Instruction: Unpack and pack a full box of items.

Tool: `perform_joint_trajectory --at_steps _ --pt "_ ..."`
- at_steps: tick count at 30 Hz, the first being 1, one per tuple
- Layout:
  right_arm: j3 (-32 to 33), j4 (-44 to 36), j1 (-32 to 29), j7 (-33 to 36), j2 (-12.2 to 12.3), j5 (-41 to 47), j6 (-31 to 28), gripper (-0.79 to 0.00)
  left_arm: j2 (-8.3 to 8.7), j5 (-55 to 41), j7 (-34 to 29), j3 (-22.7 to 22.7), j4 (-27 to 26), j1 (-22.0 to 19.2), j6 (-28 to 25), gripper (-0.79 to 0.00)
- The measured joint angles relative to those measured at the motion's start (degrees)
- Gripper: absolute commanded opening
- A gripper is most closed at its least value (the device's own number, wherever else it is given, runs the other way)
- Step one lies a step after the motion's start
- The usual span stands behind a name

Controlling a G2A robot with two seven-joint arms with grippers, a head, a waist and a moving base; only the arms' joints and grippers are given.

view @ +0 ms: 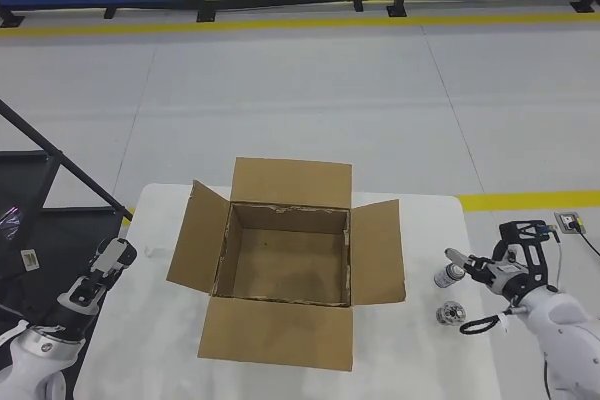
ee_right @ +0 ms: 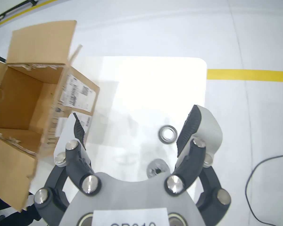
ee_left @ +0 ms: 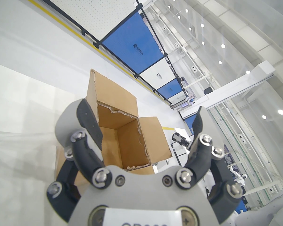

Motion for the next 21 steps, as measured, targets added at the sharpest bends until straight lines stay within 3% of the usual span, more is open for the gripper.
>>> perform_joint_trajectory --at_steps 4,13,20,21 --pt "2.2 2.6 -4.2 1.4 0.6 -2.9 -4.8 0.0 0.0 0.0 0.0 0.0 0.0 0.0 0.0 0.0" --pt "-4.5 15.2 -4.0 -1.3 0.7 -7.1 -4.5 0.0 0.0 0.0 0.0 0.0 0.0 0.0 0.0 0.0" --pt "-6.5 17.9 -3.7 -2.8 0.8 -7.5 -5.1 0.0 0.0 0.0 0.0 0.0 0.0 0.0 0.0 0.0" --pt "-6.7 18.0 -3.6 -2.8 0.8 -7.5 -5.2 -0.058 0.0 0.0 0.0 0.0 0.0 0.0 0.0 0.0"
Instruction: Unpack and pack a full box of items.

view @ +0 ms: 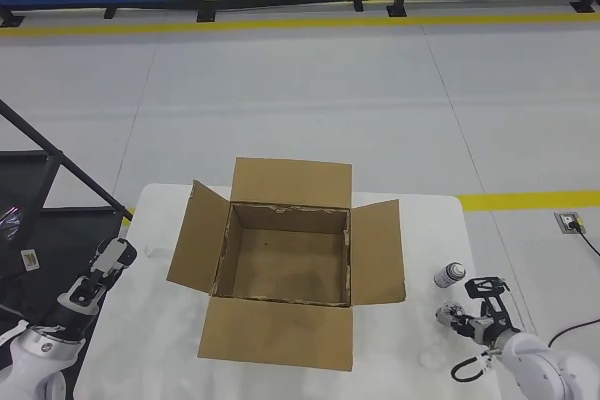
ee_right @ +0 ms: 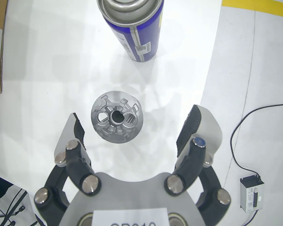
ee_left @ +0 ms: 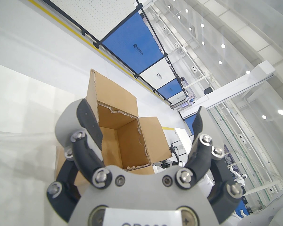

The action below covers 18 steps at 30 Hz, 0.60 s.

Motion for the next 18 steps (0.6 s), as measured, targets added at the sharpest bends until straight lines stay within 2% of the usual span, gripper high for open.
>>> perform_joint_trajectory --at_steps 3,6,8,10,18 --pt "-0.9 0.5 0.5 0.2 0.1 -0.2 -0.4 -0.403 0.0 0.0 0.0 0.0 0.0 0.0 0.0 0.0" --pt "-1.6 1.2 1.0 0.9 0.2 0.8 -2.4 -0.48 0.0 0.0 0.0 0.0 0.0 0.0 0.0 0.0" --pt "-1.5 1.8 1.4 1.2 0.4 1.6 -3.7 -0.69 0.0 0.0 0.0 0.0 0.0 0.0 0.0 0.0" --pt "-1.3 1.9 1.6 1.4 0.6 2.0 -4.3 -0.785 0.0 0.0 0.0 0.0 0.0 0.0 0.0 0.0" --pt "1.9 -1.6 0.1 0.2 1.2 3.1 -3.1 -0.785 0.0 0.0 0.0 0.0 0.0 0.0 0.0 0.0"
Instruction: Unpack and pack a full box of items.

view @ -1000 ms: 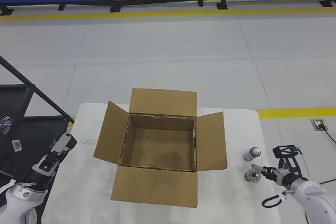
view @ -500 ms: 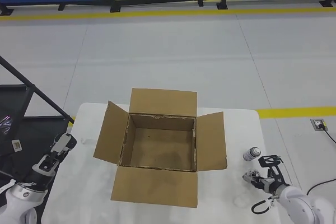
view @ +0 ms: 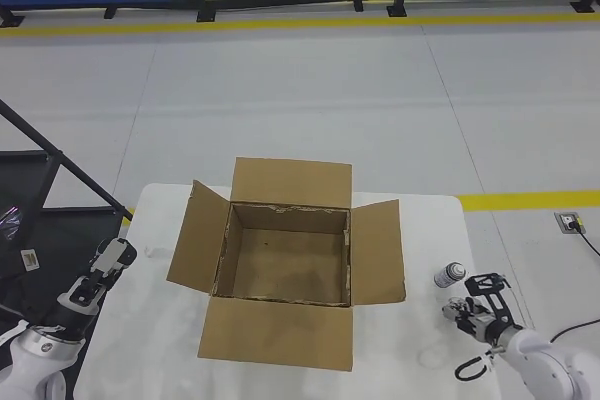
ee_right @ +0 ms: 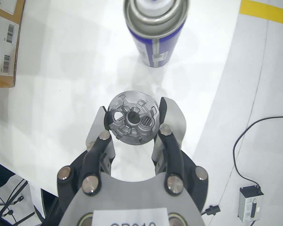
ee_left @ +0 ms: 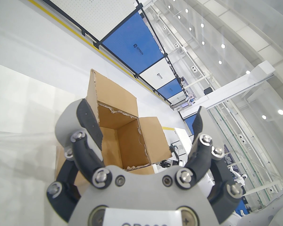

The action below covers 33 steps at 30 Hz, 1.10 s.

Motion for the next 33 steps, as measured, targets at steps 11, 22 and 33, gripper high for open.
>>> perform_joint_trajectory --at_steps 11,22,33 --pt "8.8 -27.4 -2.1 5.0 0.8 6.9 9.0 -0.785 0.0 0.0 0.0 0.0 0.0 0.0 0.0 0.0" --pt "-15.0 -27.8 18.1 15.3 0.6 7.4 15.1 -0.785 0.0 0.0 0.0 0.0 0.0 0.0 0.0 0.0" --pt "-48.6 -9.7 40.2 9.5 -5.2 3.1 27.5 -0.785 0.0 0.0 0.0 0.0 0.0 0.0 0.0 0.0"
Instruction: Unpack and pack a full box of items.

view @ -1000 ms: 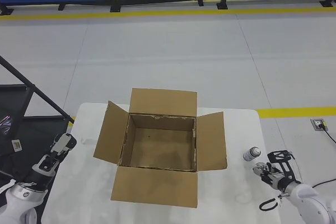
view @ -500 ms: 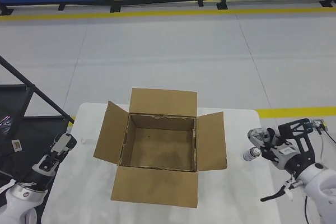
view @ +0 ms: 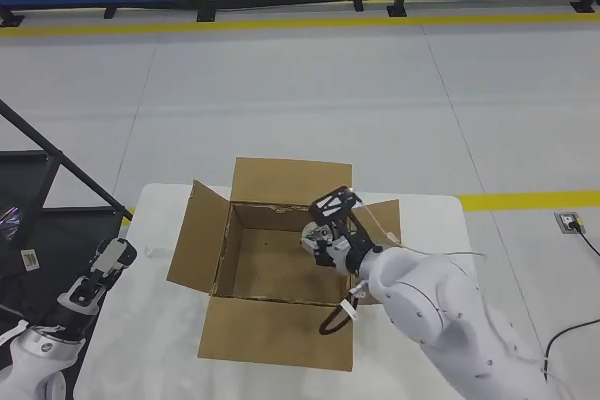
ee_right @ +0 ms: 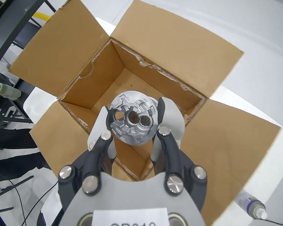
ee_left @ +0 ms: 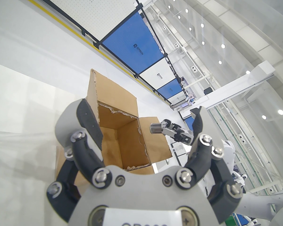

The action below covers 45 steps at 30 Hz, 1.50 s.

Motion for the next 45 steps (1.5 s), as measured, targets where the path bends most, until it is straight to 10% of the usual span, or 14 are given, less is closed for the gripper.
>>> perform_joint_trajectory --at_steps 6,24,41,45 --pt "-12.0 14.9 7.4 -5.3 -4.7 0.1 6.4 -0.785 0.0 0.0 0.0 0.0 0.0 0.0 0.0 0.0" --pt "-12.4 17.8 7.4 -7.0 -5.3 2.0 4.1 -0.785 0.04 0.6 0.1 0.6 -0.5 0.2 0.2 0.0" --pt "-25.0 64.7 23.3 -15.3 -21.0 22.1 -12.4 -0.785 0.45 3.8 4.8 2.8 -2.9 2.3 1.8 0.0" --pt "-25.4 70.4 24.5 -17.7 -23.3 23.1 -14.3 -0.209 0.59 4.5 5.1 3.2 -3.4 2.2 2.2 0.0"
